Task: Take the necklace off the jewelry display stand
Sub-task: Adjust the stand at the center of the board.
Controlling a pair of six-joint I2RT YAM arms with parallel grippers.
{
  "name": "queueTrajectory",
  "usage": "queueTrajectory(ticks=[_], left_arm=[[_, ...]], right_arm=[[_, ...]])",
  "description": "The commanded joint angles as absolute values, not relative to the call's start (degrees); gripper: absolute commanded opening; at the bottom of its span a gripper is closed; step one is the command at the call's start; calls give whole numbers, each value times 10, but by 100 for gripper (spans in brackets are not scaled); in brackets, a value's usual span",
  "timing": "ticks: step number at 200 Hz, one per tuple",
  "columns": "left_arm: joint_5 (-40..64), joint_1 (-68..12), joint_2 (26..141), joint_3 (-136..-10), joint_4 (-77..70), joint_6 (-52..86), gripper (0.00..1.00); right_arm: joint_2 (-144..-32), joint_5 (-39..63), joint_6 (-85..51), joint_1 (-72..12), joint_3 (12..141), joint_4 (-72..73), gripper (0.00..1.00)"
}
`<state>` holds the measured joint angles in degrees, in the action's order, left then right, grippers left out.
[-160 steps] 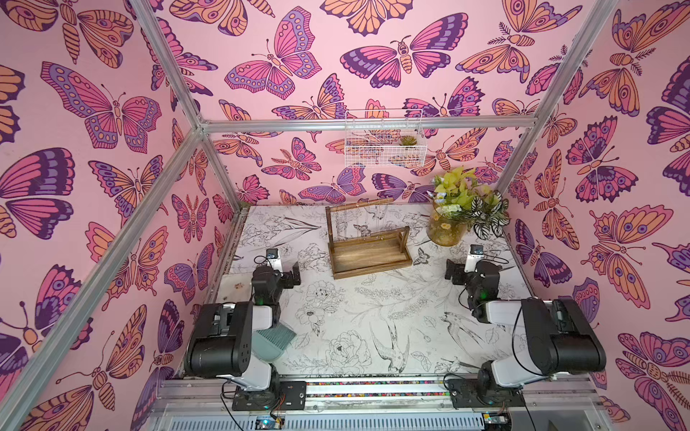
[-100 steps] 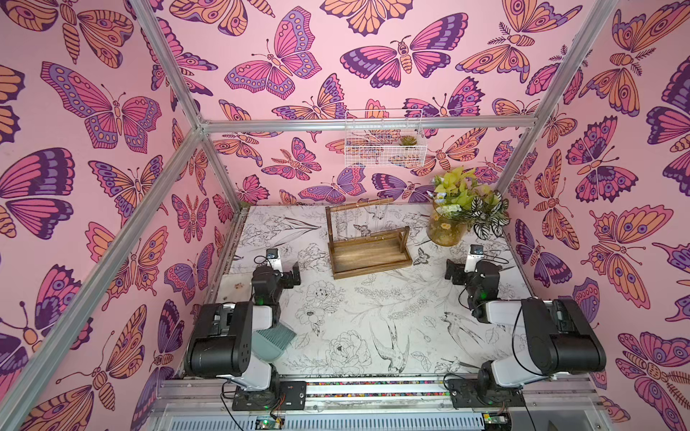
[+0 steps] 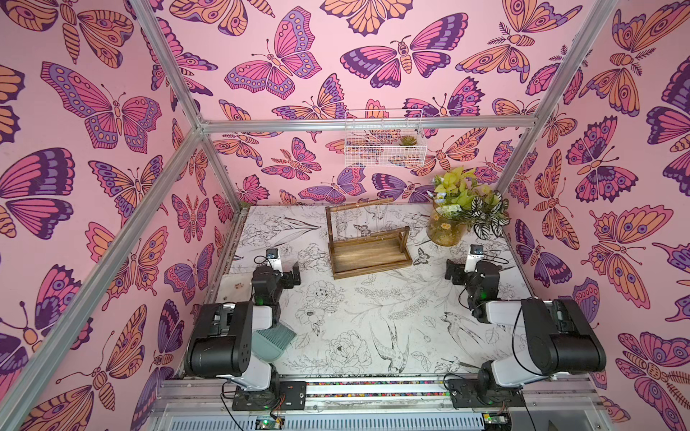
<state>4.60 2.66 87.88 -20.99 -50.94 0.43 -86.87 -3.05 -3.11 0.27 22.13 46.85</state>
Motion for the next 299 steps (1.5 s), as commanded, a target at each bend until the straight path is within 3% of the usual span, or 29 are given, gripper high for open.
queueTrajectory(ticks=[1,40,65,100,129,167,234,299], left_arm=[[51,26,883,-216,-502,-1,100],[67,25,863,-223,-476,-10,100],[68,23,796,-237,-378,-9,100],[34,-12,715,-284,-215,2,100],[-2,-50,707,-359,-72,27,100],[20,-91,694,-411,11,48,100],[46,-112,690,-459,82,69,100],[38,-121,667,-456,98,71,100]], right_arm=[[-863,-36,-29,0,231,463,99],[-855,-15,-18,-2,237,461,99],[-772,-45,-17,-29,296,247,99],[-701,-61,3,-91,353,65,99],[-725,-41,-26,-120,463,-120,99],[-796,-3,-80,-152,580,-275,99],[-955,43,-175,-163,742,-358,99],[-1045,22,-195,-182,772,-329,100]])
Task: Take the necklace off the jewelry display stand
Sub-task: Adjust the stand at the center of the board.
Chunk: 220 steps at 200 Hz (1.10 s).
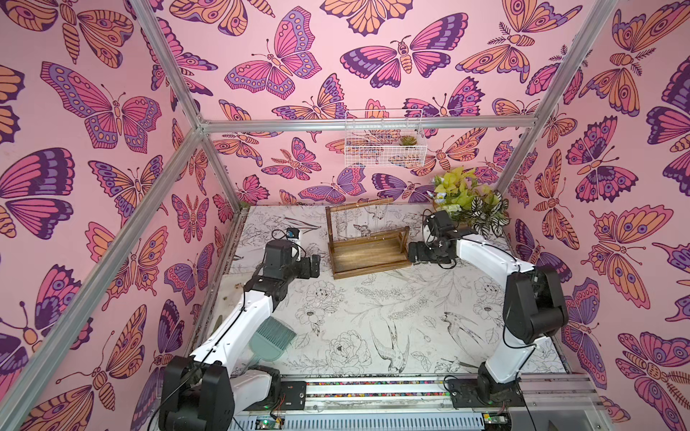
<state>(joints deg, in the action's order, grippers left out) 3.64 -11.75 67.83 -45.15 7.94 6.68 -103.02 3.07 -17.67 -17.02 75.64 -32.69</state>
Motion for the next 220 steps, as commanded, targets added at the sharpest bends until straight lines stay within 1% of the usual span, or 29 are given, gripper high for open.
queueTrajectory(ticks=[1,54,89,127,160,220], left_arm=[[37,-122,667,-456,98,71,100],[29,-127,660,-449,100,72,100],[28,-129,658,-450,101,68,100],[25,-128,656,-449,103,65,100],[22,-129,652,-449,104,61,100],[25,-128,653,-447,105,57,100]], right_arm=[[-1046,21,-195,-182,773,-329,100],[-1094,-5,-228,-187,800,-309,100],[-1122,-28,-241,-187,822,-323,100],[-1156,-32,-240,-188,844,-343,100],[-1158,-42,-241,-191,841,-355,100],[-1132,-53,-251,-200,799,-358,99]])
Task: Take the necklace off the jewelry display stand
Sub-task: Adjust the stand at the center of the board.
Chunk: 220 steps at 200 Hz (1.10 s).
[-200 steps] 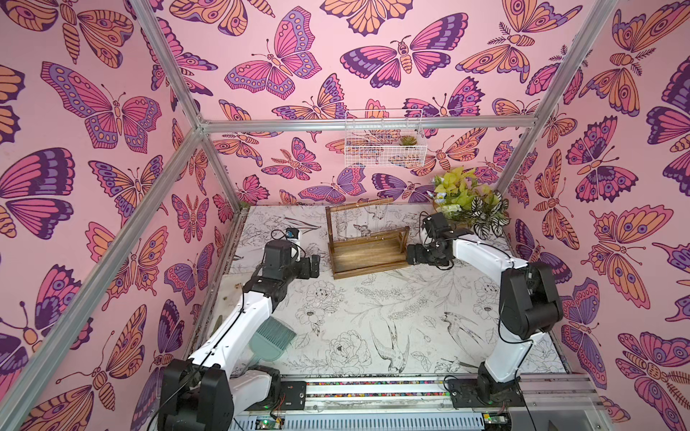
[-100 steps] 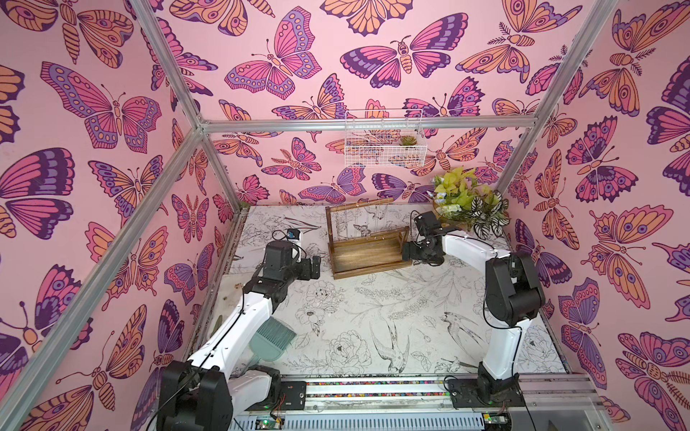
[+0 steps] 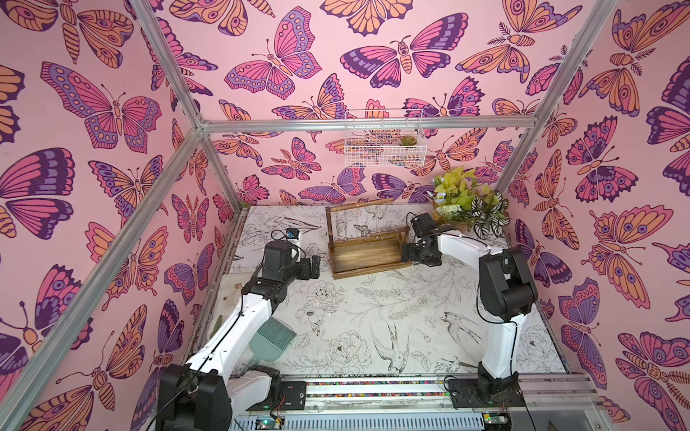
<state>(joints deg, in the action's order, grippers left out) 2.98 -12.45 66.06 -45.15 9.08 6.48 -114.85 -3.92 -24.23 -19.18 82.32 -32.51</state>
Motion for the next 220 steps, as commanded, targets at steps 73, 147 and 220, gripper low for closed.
queueTrajectory(ticks=[73,147,220], left_arm=[[31,-129,646,-442,106,57,100],[34,-131,645,-449,114,55,100],[49,-134,661,-471,125,48,100]], right_arm=[[-1109,-61,-266,-212,765,-362,99],[-1061,-74,-279,-214,752,-355,99],[-975,-34,-256,-216,778,-421,99]])
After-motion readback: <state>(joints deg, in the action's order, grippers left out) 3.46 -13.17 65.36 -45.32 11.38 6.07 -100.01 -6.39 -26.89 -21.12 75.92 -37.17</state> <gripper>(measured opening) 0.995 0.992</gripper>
